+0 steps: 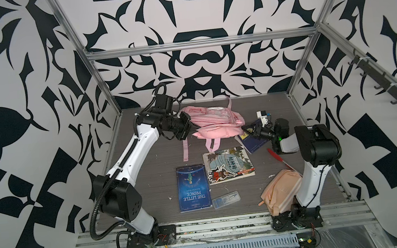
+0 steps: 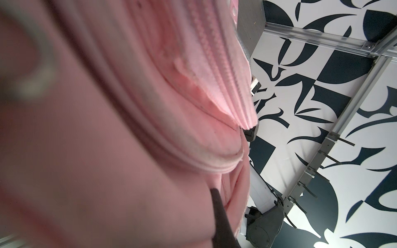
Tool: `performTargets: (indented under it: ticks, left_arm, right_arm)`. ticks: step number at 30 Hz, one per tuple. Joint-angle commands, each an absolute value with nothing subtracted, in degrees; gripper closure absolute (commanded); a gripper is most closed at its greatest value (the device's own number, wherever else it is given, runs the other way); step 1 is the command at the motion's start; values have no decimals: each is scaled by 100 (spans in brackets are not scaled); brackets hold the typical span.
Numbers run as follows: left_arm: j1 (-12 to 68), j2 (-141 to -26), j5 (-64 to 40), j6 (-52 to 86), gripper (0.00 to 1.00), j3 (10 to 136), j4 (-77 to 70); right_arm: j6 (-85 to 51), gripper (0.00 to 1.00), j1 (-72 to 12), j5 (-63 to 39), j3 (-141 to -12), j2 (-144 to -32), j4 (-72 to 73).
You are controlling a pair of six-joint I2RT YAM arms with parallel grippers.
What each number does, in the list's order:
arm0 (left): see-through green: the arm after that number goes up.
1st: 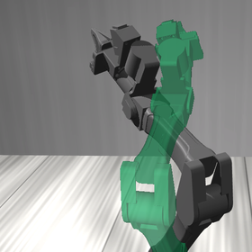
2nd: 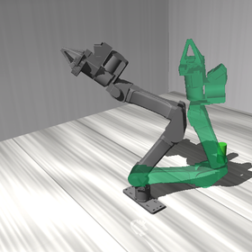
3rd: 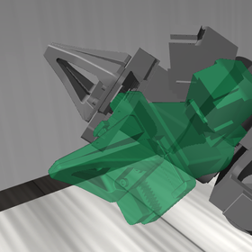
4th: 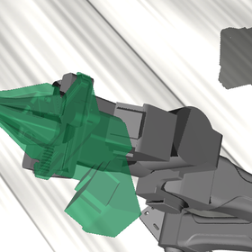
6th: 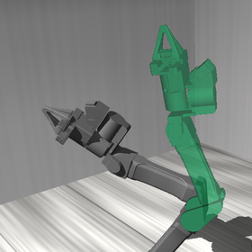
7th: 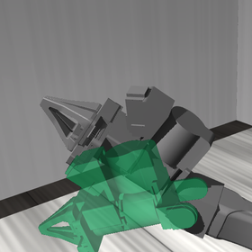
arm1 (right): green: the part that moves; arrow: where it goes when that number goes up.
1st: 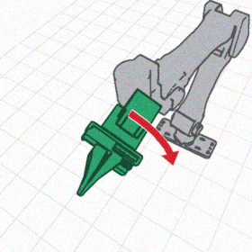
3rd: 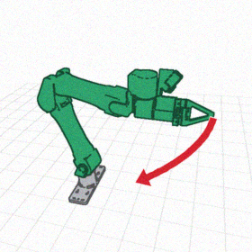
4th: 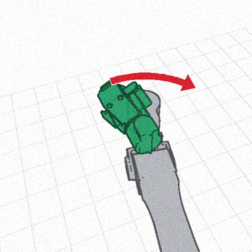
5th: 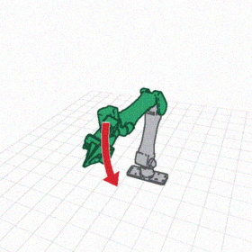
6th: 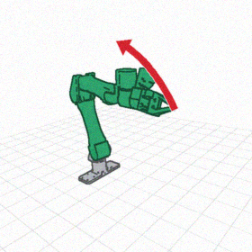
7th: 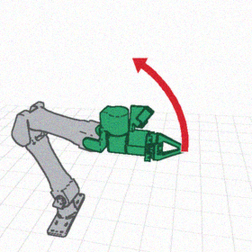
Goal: Pack books, pencil case, and school supplies into a backpack
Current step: Unzip the student bag at the top-center of the table.
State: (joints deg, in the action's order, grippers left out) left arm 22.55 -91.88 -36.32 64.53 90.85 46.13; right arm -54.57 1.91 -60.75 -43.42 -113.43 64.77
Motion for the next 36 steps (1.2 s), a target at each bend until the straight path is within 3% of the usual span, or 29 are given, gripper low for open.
performTargets:
  ticks: [1, 7, 13, 23, 36]
  left_arm:
    - [2338, -8851, -4367, 6428, 100, 9064, 4368]
    - [2329, -8859, -4342, 6375, 100, 8981, 4394]
    - [2141, -8725, -4266, 6118, 100, 8434, 4431]
    - [1851, -8543, -4184, 5973, 100, 7187, 3938]
    - [1793, -9026, -4303, 6274, 100, 6409, 2401]
  right_arm:
    - [-5528, 86, 149, -6214, -4348, -11202, 6917]
    - [-5414, 100, 144, -6190, -4266, -11048, 6782]
    - [-4465, 100, 147, -5980, -4200, -10241, 5464]
    - [-1211, 100, -428, -4934, -5074, -8950, 568]
    - [-498, 100, -2070, -3617, -5346, -7946, -1428]
